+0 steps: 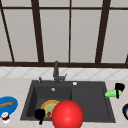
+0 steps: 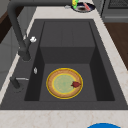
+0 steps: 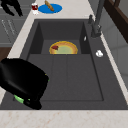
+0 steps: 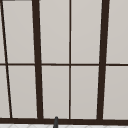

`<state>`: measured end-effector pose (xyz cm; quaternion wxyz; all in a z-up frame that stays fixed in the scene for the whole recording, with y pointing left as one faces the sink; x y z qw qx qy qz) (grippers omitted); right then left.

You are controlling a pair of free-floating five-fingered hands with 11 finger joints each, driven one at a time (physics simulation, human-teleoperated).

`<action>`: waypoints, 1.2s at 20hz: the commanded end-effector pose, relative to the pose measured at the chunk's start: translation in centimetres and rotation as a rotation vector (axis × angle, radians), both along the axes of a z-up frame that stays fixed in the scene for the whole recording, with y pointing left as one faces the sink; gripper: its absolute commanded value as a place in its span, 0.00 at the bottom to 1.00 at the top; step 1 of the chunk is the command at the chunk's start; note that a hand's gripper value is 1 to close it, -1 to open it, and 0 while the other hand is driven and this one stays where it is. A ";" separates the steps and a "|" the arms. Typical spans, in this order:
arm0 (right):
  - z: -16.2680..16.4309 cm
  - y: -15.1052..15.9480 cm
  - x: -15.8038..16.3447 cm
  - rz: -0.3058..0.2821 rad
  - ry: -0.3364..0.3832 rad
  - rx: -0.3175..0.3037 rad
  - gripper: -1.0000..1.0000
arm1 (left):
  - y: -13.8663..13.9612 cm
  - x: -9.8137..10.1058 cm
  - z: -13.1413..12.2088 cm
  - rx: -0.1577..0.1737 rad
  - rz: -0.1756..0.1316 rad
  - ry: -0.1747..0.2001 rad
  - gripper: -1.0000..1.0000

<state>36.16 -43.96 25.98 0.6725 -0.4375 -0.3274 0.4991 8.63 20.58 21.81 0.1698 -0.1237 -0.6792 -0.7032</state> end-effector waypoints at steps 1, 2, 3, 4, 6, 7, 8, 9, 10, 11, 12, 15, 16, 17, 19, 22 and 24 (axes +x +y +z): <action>0.0 -2.7 -0.8 -0.024 0.000 0.016 1.00 | 0.0 0.0 0.0 0.000 0.000 0.000 0.50; 0.0 -3.4 -1.1 -0.022 0.000 0.017 1.00 | 0.0 0.0 0.0 0.000 0.000 0.000 0.50; 0.0 -4.1 -1.4 -0.022 0.000 0.017 1.00 | 0.0 0.0 0.0 0.000 0.000 0.000 0.50; 0.0 -4.8 -1.6 -0.022 0.000 0.018 1.00 | 0.0 0.0 0.0 0.000 0.000 0.000 0.50; -0.1 -6.2 -2.2 -0.021 0.001 0.018 1.00 | 0.0 0.0 0.0 0.000 0.000 0.000 0.50; -0.1 -6.9 -2.4 -0.021 0.001 0.019 1.00 | 0.0 0.0 0.0 0.000 0.000 0.000 0.50; -0.1 -7.6 -2.7 -0.021 0.001 0.018 1.00 | 0.0 0.0 0.0 0.000 0.000 0.000 0.50; -0.1 -8.4 -3.0 -0.021 0.001 0.019 1.00 | 0.0 0.0 0.0 0.000 0.000 0.000 0.50; -0.2 -9.1 -3.2 -0.021 0.001 0.021 1.00 | 0.0 0.0 0.0 0.000 0.000 0.000 0.50; -0.3 -9.7 -3.5 -0.016 0.002 0.029 1.00 | 0.0 0.0 0.0 0.000 0.000 0.000 0.50; -0.6 -10.4 -3.7 -0.011 0.002 0.038 1.00 | 0.0 0.0 0.0 0.000 0.000 0.000 0.50; -1.5 -12.7 -4.3 -0.002 0.001 0.043 1.00 | 0.0 0.0 0.0 0.000 0.000 0.000 0.50; -1.8 -13.5 -4.5 0.000 -0.001 0.047 1.00 | 0.0 0.0 0.0 0.000 0.000 0.000 0.50; -2.3 -14.2 -4.6 0.000 0.002 0.051 1.00 | 0.0 0.0 0.0 0.000 0.000 0.000 0.50; -3.2 -15.8 -5.0 0.000 0.002 0.050 1.00 | 0.0 0.0 0.0 0.000 0.000 0.000 0.50; -4.9 -18.0 -5.8 0.001 0.001 0.048 1.00 | 0.0 0.0 0.0 0.000 0.000 0.000 0.50; -6.7 -19.6 -5.5 0.001 -0.024 0.060 1.00 | 0.0 0.0 0.0 0.000 0.000 0.000 0.50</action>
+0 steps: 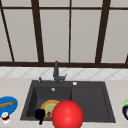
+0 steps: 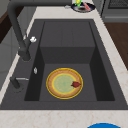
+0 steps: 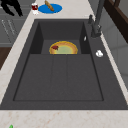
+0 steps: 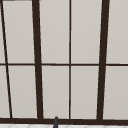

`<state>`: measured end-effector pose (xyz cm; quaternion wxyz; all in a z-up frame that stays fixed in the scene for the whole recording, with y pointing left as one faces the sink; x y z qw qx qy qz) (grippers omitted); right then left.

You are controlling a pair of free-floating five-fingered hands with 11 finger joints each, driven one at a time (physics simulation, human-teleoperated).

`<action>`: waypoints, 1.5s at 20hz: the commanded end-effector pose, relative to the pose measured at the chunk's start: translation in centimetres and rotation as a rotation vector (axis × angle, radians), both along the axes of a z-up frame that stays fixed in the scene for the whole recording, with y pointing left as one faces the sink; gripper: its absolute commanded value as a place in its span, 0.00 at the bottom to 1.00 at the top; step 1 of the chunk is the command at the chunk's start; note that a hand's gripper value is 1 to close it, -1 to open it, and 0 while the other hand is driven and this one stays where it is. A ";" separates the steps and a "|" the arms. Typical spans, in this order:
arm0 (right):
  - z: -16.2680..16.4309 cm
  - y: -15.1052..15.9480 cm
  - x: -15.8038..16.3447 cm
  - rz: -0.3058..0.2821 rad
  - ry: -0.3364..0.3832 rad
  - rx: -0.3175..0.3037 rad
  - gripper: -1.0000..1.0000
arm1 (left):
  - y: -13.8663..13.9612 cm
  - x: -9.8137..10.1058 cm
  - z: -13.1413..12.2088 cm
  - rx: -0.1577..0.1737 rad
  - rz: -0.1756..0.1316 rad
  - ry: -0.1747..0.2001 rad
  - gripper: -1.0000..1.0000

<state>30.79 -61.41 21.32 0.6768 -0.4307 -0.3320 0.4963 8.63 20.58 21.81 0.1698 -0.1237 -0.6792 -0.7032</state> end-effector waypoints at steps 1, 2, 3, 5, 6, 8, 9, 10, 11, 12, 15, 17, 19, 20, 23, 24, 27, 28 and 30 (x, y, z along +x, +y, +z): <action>-2.9 -2.8 -0.1 0.000 -0.045 0.036 1.00 | 0.0 0.0 0.0 0.000 0.000 0.000 0.50; -3.6 -3.6 -0.2 0.000 -0.055 0.035 1.00 | 0.0 0.0 0.0 0.000 0.000 0.000 0.50; -4.3 -4.1 -0.4 0.000 -0.060 0.030 1.00 | 0.0 0.0 0.0 0.000 0.000 0.000 0.50; -6.2 -4.2 -0.6 -0.033 -0.052 0.018 1.00 | 0.0 0.0 0.0 0.000 0.000 0.000 0.50; -7.0 -4.0 -0.4 -0.061 -0.037 0.010 1.00 | 0.0 0.0 0.0 0.000 0.000 0.000 0.50; -6.9 -4.5 0.8 -0.106 0.009 0.013 1.00 | 0.0 0.0 0.0 0.000 0.000 0.000 0.50; -7.0 -5.0 0.7 -0.108 0.007 0.050 1.00 | 0.0 0.0 0.0 0.000 0.000 0.000 0.50; -7.0 -5.4 0.4 -0.109 0.016 0.073 1.00 | 0.0 0.0 0.0 0.000 0.000 0.000 0.50; -7.2 -5.8 0.1 -0.101 0.022 0.094 1.00 | 0.0 0.0 0.0 0.000 0.000 0.000 0.50; -7.3 -5.8 0.4 -0.101 0.026 0.108 1.00 | 0.0 0.0 0.0 0.000 0.000 0.000 0.50; -6.6 -6.8 0.1 -0.065 0.058 0.143 0.00 | 0.0 0.0 0.0 0.000 0.000 0.000 0.50; -6.6 -7.0 0.0 -0.062 0.055 0.138 0.00 | 0.0 0.0 0.0 0.000 0.000 0.000 0.50; -6.0 -7.0 0.0 -0.076 0.031 0.123 0.00 | 0.0 0.0 0.0 0.000 0.000 0.000 0.50; -5.4 -6.6 0.3 -0.070 0.050 0.103 0.00 | 0.0 0.0 0.0 0.000 0.000 0.000 0.50; -4.3 -6.6 0.5 -0.061 0.072 0.079 0.00 | 0.0 0.0 0.0 0.000 0.000 0.000 0.50; -3.8 -6.7 0.4 -0.057 0.075 0.080 0.00 | 0.0 0.0 0.0 0.000 0.000 0.000 0.50; -2.1 -6.6 1.3 -0.046 0.103 0.075 0.00 | 0.0 0.0 0.0 0.000 0.000 0.000 0.50; -1.6 -6.5 1.6 -0.041 0.111 0.078 0.00 | 0.0 0.0 0.0 0.000 0.000 0.000 0.50; -1.4 -6.2 2.3 -0.032 0.116 0.077 0.00 | 0.0 0.0 0.0 0.000 0.000 0.000 0.50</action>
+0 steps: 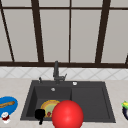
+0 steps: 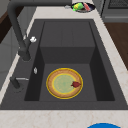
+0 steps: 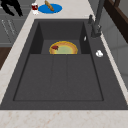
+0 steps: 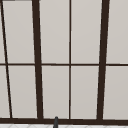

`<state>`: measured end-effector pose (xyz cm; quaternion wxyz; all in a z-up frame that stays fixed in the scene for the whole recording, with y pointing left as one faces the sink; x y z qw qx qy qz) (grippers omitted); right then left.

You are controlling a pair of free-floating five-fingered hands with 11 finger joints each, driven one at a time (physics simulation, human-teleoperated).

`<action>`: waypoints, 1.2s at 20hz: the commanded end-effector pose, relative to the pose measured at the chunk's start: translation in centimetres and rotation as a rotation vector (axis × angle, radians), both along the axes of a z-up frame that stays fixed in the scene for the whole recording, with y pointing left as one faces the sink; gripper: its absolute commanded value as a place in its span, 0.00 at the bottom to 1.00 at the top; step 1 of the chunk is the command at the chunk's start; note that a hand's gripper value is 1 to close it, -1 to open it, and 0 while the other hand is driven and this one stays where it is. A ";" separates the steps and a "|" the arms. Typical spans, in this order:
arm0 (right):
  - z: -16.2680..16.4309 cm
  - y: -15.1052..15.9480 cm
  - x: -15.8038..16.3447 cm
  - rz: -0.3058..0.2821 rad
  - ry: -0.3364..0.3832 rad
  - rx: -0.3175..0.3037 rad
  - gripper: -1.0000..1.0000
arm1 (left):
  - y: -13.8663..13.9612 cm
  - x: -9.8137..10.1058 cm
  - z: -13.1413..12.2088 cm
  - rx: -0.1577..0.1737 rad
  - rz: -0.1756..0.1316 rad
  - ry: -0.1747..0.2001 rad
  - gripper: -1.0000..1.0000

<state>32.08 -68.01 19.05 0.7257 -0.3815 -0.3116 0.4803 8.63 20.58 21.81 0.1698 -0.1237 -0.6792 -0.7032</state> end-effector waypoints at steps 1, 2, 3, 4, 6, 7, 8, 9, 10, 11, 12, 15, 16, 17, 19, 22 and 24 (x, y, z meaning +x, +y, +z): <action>0.9 0.9 1.2 0.029 0.016 -0.027 0.00 | 0.0 0.0 0.0 0.000 0.000 0.000 0.50; 1.0 1.5 1.5 0.029 0.013 -0.038 0.00 | 0.0 0.0 0.0 0.000 0.000 0.000 0.50; 1.4 1.9 1.6 0.023 0.035 -0.056 0.00 | 0.0 0.0 0.0 0.000 0.000 0.000 0.50; 1.7 2.0 1.6 0.026 0.048 -0.075 0.00 | 0.0 0.0 0.0 0.000 0.000 0.000 0.50; 2.5 2.7 1.6 0.028 0.068 -0.091 0.00 | 0.0 0.0 0.0 0.000 0.000 0.000 0.50; 2.7 3.1 1.6 0.032 0.064 -0.091 0.00 | 0.0 0.0 0.0 0.000 0.000 0.000 0.50; 2.9 3.8 1.8 0.027 0.055 -0.085 0.00 | 0.0 0.0 0.0 0.000 0.000 0.000 0.50; 2.5 4.3 2.2 0.033 0.061 -0.048 0.00 | 0.0 0.0 0.0 0.000 0.000 0.000 0.50; 2.7 4.7 2.1 0.024 0.030 -0.078 0.00 | 0.0 0.0 0.0 0.000 0.000 0.000 0.50; 2.9 5.1 2.0 0.021 0.017 -0.095 0.00 | 0.0 0.0 0.0 0.000 0.000 0.000 0.50; 3.1 5.6 2.0 0.024 0.011 -0.101 0.00 | 0.0 0.0 0.0 0.000 0.000 0.000 0.50; 3.8 7.1 2.0 0.031 0.009 -0.124 0.00 | 0.0 0.0 0.0 0.000 0.000 0.000 0.50; 4.0 7.6 2.0 0.031 0.009 -0.124 0.00 | 0.0 0.0 0.0 0.000 0.000 0.000 0.50; 4.2 8.1 2.1 0.031 0.009 -0.126 0.00 | 0.0 0.0 0.0 0.000 0.000 0.000 0.50; 4.6 8.9 2.0 0.042 0.019 -0.116 0.00 | 0.0 0.0 0.0 0.000 0.000 0.000 0.50; 4.2 8.8 2.1 0.022 0.005 -0.069 0.00 | 0.0 0.0 0.0 0.000 0.000 0.000 0.50; 4.2 11.0 2.5 0.025 0.005 -0.135 0.00 | 0.0 0.0 0.0 0.000 0.000 0.000 0.50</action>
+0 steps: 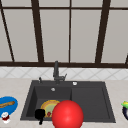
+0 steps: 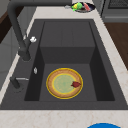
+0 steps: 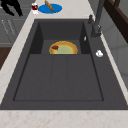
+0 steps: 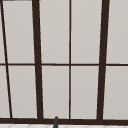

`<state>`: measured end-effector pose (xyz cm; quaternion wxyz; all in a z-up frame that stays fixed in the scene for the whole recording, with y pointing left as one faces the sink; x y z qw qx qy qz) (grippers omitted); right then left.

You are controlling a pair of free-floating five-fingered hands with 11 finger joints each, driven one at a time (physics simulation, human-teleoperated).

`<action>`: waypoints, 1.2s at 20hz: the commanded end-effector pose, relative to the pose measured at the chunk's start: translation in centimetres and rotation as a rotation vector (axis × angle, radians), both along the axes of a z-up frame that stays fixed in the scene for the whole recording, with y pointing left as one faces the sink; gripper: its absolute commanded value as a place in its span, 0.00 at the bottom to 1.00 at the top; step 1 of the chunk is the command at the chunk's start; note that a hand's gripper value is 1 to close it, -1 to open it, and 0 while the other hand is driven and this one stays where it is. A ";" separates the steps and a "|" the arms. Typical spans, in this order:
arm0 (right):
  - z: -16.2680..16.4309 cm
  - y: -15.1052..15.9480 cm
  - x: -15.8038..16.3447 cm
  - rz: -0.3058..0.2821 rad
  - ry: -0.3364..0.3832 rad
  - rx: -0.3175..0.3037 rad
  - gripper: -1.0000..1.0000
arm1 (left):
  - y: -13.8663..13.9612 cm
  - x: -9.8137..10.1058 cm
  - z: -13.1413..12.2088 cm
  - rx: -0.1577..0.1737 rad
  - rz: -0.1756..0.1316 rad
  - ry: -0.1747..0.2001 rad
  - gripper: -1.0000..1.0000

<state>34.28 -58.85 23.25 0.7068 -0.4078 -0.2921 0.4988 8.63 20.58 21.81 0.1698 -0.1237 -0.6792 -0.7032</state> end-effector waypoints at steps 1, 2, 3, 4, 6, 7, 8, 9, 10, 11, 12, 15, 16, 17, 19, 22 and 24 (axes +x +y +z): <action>0.0 2.3 0.3 0.012 0.000 -0.060 0.00 | 0.0 0.0 0.0 0.000 0.000 0.000 0.50; 0.3 2.9 0.0 0.013 -0.005 -0.068 0.00 | 0.0 0.0 0.0 0.000 0.000 0.000 0.50; 0.6 3.5 0.1 0.014 -0.007 -0.071 0.00 | 0.0 0.0 0.0 0.000 0.000 0.000 0.50; 1.0 4.0 0.0 0.021 -0.006 -0.073 0.00 | 0.0 0.0 0.0 0.000 0.000 0.000 0.50; 2.0 5.1 0.0 0.032 0.000 -0.071 0.00 | 0.0 0.0 0.0 0.000 0.000 0.000 0.50; 2.5 5.5 -0.1 0.038 0.000 -0.069 0.00 | 0.0 0.0 0.0 0.000 0.000 0.000 0.50; 3.2 5.8 0.0 0.039 0.005 -0.077 0.00 | 0.0 0.0 0.0 0.000 0.000 0.000 0.50; 3.8 6.2 0.0 0.039 0.003 -0.084 0.00 | 0.0 0.0 0.0 0.000 0.000 0.000 0.50; 4.5 6.7 -0.1 0.042 0.007 -0.085 0.00 | 0.0 0.0 0.0 0.000 0.000 0.000 0.50; 5.0 7.3 -0.2 0.043 0.013 -0.083 0.00 | 0.0 0.0 0.0 0.000 0.000 0.000 0.50; 5.2 8.0 -0.2 0.047 0.021 -0.067 0.00 | 0.0 0.0 0.0 0.000 0.000 0.000 0.50; 5.6 9.8 -0.6 0.060 0.008 -0.061 0.00 | 0.0 0.0 0.0 0.000 0.000 0.000 0.50; 5.7 10.4 -1.0 0.061 0.009 -0.063 0.00 | 0.0 0.0 0.0 0.000 0.000 0.000 0.50; 5.8 10.9 -1.1 0.068 -0.005 -0.064 0.00 | 0.0 0.0 0.0 0.000 0.000 0.000 0.50; 6.0 12.0 -1.4 0.076 -0.016 -0.062 0.00 | 0.0 0.0 0.0 0.000 0.000 0.000 0.50; 6.1 13.8 -1.8 0.084 -0.027 -0.057 0.00 | 0.0 0.0 0.0 0.000 0.000 0.000 0.50; 6.1 15.0 -2.3 0.095 -0.024 -0.056 0.00 | 0.0 0.0 0.0 0.000 0.000 0.000 0.50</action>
